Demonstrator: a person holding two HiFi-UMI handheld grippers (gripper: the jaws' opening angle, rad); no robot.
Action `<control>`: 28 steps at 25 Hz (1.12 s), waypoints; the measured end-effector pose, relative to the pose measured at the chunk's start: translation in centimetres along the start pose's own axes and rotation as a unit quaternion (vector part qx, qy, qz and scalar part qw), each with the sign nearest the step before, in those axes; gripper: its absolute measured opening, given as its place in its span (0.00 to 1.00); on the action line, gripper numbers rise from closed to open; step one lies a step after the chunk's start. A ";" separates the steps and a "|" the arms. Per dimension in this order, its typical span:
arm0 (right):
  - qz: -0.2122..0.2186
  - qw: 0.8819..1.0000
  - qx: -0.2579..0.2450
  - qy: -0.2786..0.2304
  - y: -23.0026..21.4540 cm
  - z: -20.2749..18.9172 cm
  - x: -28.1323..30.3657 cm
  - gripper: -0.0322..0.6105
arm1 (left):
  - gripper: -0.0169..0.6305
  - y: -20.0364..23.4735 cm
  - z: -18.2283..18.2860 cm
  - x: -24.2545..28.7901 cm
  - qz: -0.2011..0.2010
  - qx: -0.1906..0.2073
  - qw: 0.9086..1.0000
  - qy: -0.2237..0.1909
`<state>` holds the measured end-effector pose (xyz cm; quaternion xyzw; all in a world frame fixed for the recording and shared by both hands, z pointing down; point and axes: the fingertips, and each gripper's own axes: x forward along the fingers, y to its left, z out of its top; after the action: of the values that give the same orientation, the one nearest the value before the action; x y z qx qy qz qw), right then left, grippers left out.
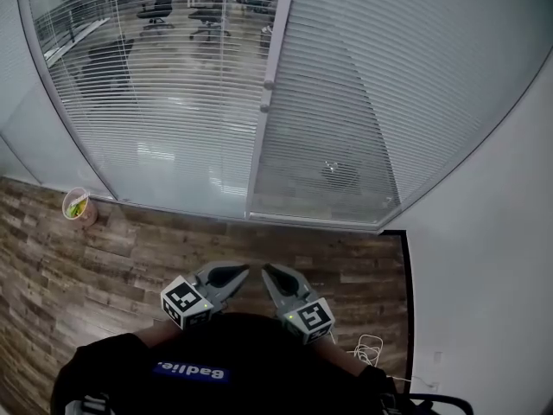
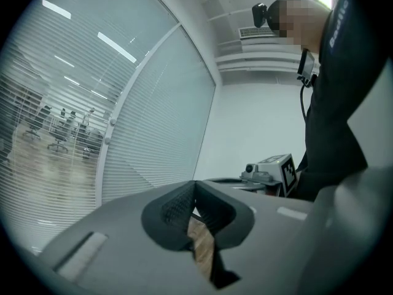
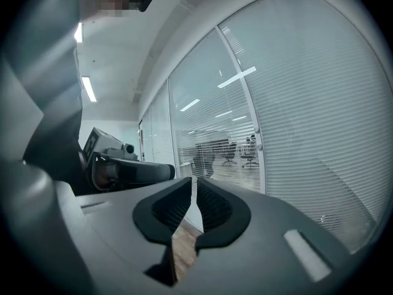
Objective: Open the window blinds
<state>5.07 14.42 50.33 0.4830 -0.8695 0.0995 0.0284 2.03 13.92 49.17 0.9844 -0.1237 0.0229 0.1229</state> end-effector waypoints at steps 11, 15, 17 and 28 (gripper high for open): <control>0.014 1.000 0.022 0.015 0.9 -1.3 1.0 0.05 | 0.03 -0.2 -0.6 -0.7 -0.008 0.009 1.000 0.009; 0.019 1.000 0.010 0.019 1.3 -1.3 1.1 0.05 | 0.03 -0.2 -0.6 -0.7 -0.009 0.007 1.000 0.009; 0.019 1.000 0.004 0.020 1.3 -1.3 1.0 0.05 | 0.03 -0.3 -0.6 -0.6 -0.009 0.008 1.000 0.009; 0.018 0.999 0.004 0.026 1.0 -1.6 0.7 0.05 | 0.03 -0.5 -0.7 -0.1 -0.012 0.004 1.000 0.009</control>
<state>3.77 14.62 51.81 0.4649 -0.8765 0.1159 0.0473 2.02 14.56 49.78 0.9861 -0.1108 0.0303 0.1204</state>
